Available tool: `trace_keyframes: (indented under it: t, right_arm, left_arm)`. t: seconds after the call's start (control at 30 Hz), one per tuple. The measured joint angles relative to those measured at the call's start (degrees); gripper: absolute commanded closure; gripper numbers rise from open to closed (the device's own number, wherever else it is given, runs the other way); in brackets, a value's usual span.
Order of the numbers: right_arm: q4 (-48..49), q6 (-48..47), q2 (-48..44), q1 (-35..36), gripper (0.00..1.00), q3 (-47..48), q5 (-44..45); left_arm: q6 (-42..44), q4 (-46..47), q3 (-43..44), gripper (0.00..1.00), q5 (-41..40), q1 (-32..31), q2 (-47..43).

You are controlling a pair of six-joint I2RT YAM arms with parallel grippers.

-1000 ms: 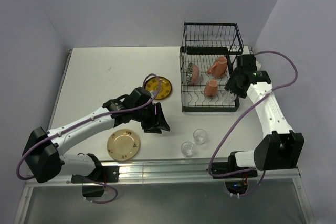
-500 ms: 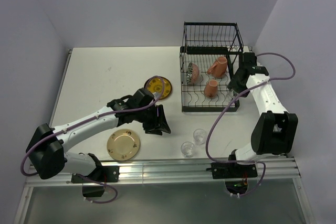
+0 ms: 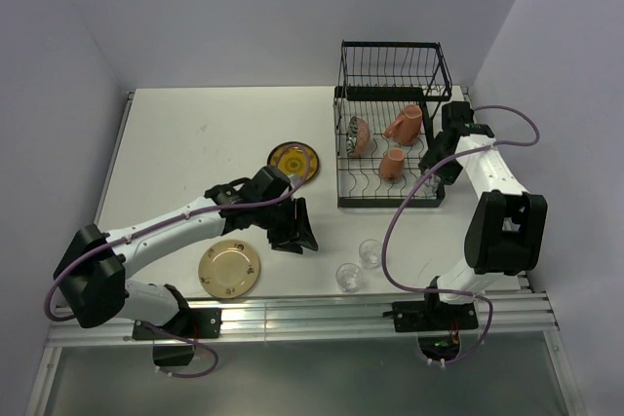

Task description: Load the mixed dishes into the dish rack

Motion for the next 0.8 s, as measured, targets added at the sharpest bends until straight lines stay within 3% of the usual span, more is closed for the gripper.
trace_keyframes:
  t: [0.17, 0.37, 0.5, 0.57, 0.6, 0.67, 0.7, 0.77, 0.8]
  right_arm:
    - [0.50, 0.00, 0.07, 0.00, 1.00, -0.66, -0.48]
    - [0.50, 0.00, 0.07, 0.00, 0.84, -1.81, -0.74]
    - [0.76, 0.00, 0.00, 0.00, 0.60, -2.01, -0.72]
    - [0.87, -0.02, -0.02, 0.00, 0.54, -2.12, -0.70]
    - [0.90, -0.02, -0.02, 0.00, 0.43, -2.12, -0.70]
    - [0.85, -0.09, -0.02, 0.00, 0.36, -2.12, -0.70]
    - [0.85, -0.20, -0.02, 0.00, 0.24, -2.23, -0.68]
    - [0.85, -0.20, -0.13, 0.02, 0.16, -2.58, -0.63]
    - [0.79, -0.42, -0.20, 0.07, 0.01, -2.69, -0.57]
  left_arm:
    - [0.37, -0.15, 0.00, 0.47, -0.02, -0.31, 0.39]
    - [1.44, -0.13, 0.00, 0.45, -0.02, -0.90, 3.56]
    - [2.05, -0.11, 0.02, 0.41, -0.13, -1.79, 5.92]
    - [2.36, -0.04, 0.13, 0.40, -0.20, -2.23, 6.78]
    - [2.51, 0.00, 0.20, 0.40, -0.37, -2.38, 7.08]
    - [2.73, 0.13, 0.55, 0.40, -0.59, -2.71, 7.82]
    - [2.84, 0.20, 0.85, 0.40, -0.57, -2.84, 8.31]
    - [2.99, 0.70, 1.62, 0.39, -0.57, -3.13, 9.62]
    - [3.04, 1.09, 1.97, 0.39, -0.57, -3.28, 10.36]
